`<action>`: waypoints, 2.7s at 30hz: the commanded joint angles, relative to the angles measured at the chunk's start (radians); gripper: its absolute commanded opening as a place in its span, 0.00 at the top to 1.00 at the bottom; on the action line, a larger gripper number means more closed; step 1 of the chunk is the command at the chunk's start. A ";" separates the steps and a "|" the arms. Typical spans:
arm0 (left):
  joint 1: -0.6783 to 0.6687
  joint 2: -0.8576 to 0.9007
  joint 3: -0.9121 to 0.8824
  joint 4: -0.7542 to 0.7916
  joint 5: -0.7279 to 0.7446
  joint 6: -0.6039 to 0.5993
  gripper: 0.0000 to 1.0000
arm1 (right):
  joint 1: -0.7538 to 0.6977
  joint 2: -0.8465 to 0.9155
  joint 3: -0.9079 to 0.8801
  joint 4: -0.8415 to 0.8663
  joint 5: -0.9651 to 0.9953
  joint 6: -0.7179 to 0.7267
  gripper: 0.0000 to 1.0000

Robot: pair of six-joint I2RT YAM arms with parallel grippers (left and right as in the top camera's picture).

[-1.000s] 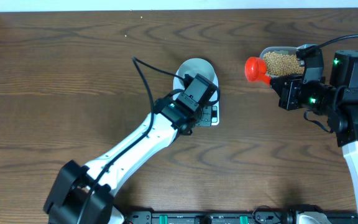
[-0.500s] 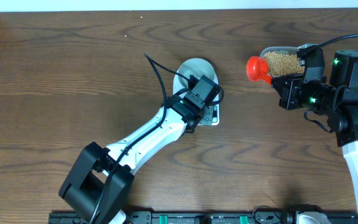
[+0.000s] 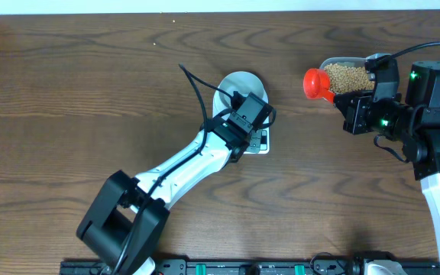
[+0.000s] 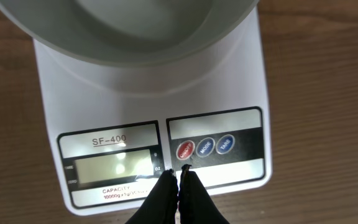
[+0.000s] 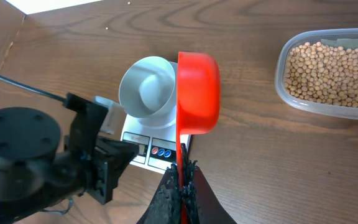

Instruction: Scoop item into bowl and weigh 50g on scale

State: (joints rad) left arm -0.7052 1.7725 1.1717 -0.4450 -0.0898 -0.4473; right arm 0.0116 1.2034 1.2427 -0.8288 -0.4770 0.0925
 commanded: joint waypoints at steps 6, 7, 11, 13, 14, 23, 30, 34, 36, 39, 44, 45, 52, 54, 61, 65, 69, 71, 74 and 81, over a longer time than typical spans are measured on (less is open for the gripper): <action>0.003 0.043 -0.003 0.016 -0.027 0.010 0.93 | 0.009 0.001 0.022 0.002 0.000 -0.024 0.99; 0.003 0.047 -0.003 0.021 -0.027 0.009 0.93 | 0.009 0.001 0.022 0.002 0.000 -0.024 0.99; 0.003 0.074 -0.003 0.034 -0.026 0.009 0.93 | 0.009 0.001 0.022 0.001 0.000 -0.028 0.99; 0.003 0.092 -0.003 0.040 -0.023 0.007 0.93 | 0.009 0.001 0.022 0.000 0.000 -0.028 0.99; 0.002 0.098 -0.003 0.042 -0.023 0.004 0.93 | 0.009 0.001 0.022 -0.001 0.000 -0.028 0.99; 0.002 0.111 -0.003 0.065 -0.023 0.002 0.93 | 0.009 0.001 0.021 -0.010 0.000 -0.031 0.99; 0.002 0.132 -0.003 0.084 -0.022 0.002 0.93 | 0.009 0.001 0.021 -0.010 0.001 -0.031 0.99; 0.002 0.140 -0.003 0.092 -0.019 0.002 0.93 | 0.009 0.001 0.021 -0.010 0.001 -0.032 0.99; 0.002 0.145 -0.003 0.093 -0.014 0.001 0.93 | 0.009 0.001 0.021 -0.010 0.001 -0.031 0.99; 0.002 0.161 -0.003 0.097 0.000 0.002 0.93 | 0.009 0.001 0.021 -0.010 0.002 -0.032 0.99; 0.002 0.166 -0.003 0.114 0.003 0.001 0.93 | 0.009 0.001 0.021 -0.010 0.004 -0.032 0.99; 0.002 0.166 -0.003 0.115 0.003 0.001 0.93 | 0.009 0.001 0.021 -0.010 0.004 -0.032 0.99; 0.003 0.168 -0.003 0.113 0.002 -0.011 0.93 | 0.009 0.001 0.021 -0.013 0.004 -0.035 0.99; 0.003 0.168 -0.003 0.110 0.002 -0.042 0.93 | 0.009 0.001 0.021 -0.013 0.004 -0.035 0.99; 0.003 0.168 -0.003 0.103 -0.001 -0.101 0.93 | 0.008 0.001 0.021 -0.012 0.004 -0.035 0.99; 0.003 0.168 -0.003 0.096 -0.001 -0.107 0.93 | 0.007 0.001 0.021 -0.012 0.004 -0.035 0.99; 0.003 0.169 -0.003 0.068 -0.002 -0.132 0.93 | 0.007 0.001 0.021 -0.011 0.004 -0.035 0.99; 0.003 0.169 -0.003 0.061 -0.002 -0.134 0.93 | 0.007 0.001 0.021 -0.012 0.004 -0.035 0.99; 0.003 0.169 -0.004 0.061 -0.002 -0.135 0.93 | 0.007 0.001 0.021 -0.016 0.003 -0.035 0.99; 0.003 0.169 -0.004 0.061 -0.001 -0.134 0.93 | 0.007 0.001 0.021 -0.033 0.004 -0.035 0.99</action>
State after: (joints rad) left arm -0.7052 1.9106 1.1740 -0.3618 -0.0849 -0.5732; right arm 0.0116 1.2034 1.2427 -0.8516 -0.4740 0.0704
